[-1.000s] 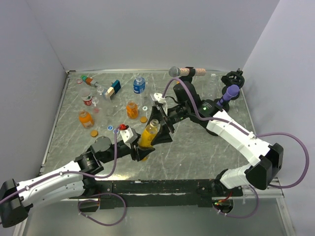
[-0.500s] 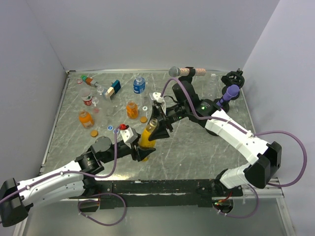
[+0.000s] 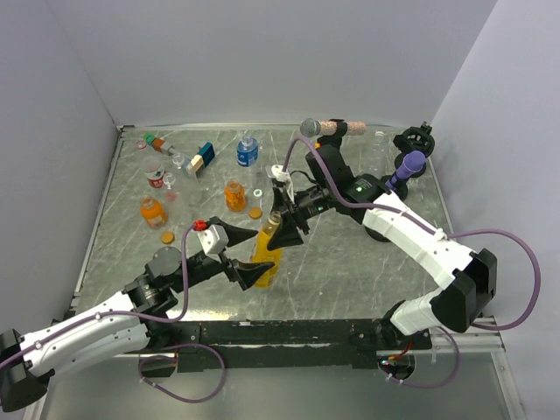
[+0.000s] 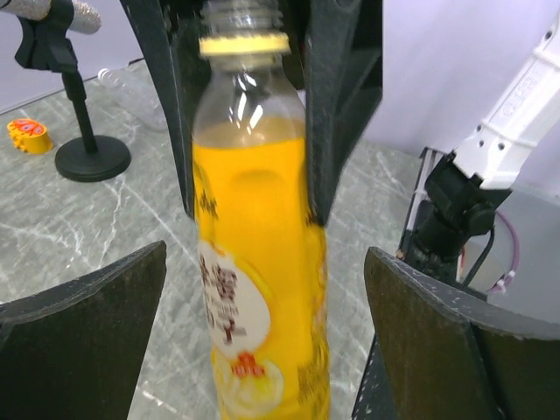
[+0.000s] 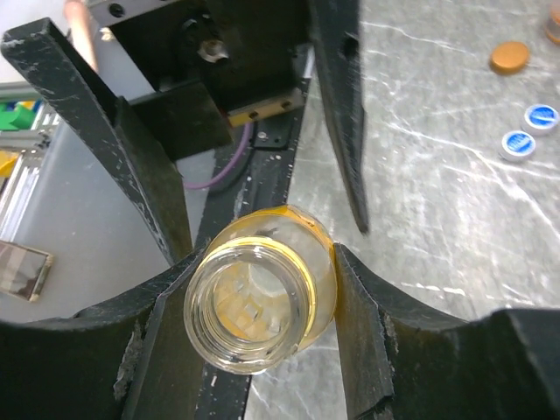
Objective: Unscrew the bottle caps
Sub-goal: Place the bottle without the bottle cap at the center of the board.
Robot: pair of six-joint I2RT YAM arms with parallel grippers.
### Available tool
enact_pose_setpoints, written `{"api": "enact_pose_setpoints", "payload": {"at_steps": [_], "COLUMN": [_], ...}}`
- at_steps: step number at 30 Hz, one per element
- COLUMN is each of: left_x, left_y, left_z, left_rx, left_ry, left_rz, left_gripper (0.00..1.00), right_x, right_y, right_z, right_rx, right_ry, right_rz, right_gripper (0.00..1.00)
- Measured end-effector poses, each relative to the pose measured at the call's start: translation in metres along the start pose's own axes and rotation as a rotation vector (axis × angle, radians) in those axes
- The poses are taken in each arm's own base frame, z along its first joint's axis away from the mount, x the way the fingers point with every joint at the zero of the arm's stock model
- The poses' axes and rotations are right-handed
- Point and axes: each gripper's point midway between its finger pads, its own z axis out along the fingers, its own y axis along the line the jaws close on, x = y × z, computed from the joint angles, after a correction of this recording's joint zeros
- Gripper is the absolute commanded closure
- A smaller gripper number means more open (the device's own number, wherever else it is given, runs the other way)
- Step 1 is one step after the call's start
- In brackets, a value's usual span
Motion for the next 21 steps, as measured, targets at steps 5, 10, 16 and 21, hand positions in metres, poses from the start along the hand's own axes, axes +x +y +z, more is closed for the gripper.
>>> {"api": "enact_pose_setpoints", "payload": {"at_steps": [5,10,16,21], "left_x": [0.009,0.006,0.005,0.018], "left_y": [0.005,0.015,0.028,0.041], "left_z": [-0.01,-0.021,-0.035,-0.043], "left_rx": [-0.027,-0.077,-0.139,-0.185], "left_ry": [0.051,0.113,0.185,0.236], "left_rz": [0.039,0.117,0.219,0.268], "left_gripper": [0.03,0.03,0.03,0.03], "right_x": [0.003,0.002,-0.009,-0.008], "right_y": [-0.016,-0.036,-0.064,-0.09], "right_z": [-0.011,-0.028,-0.048,-0.054], "right_rx": [0.066,0.172,0.304,0.384], "right_ry": [0.005,0.021,0.038,0.086], "right_rz": [0.006,-0.005,-0.059,-0.071], "right_gripper": [0.72,0.73,0.76,0.77]}}
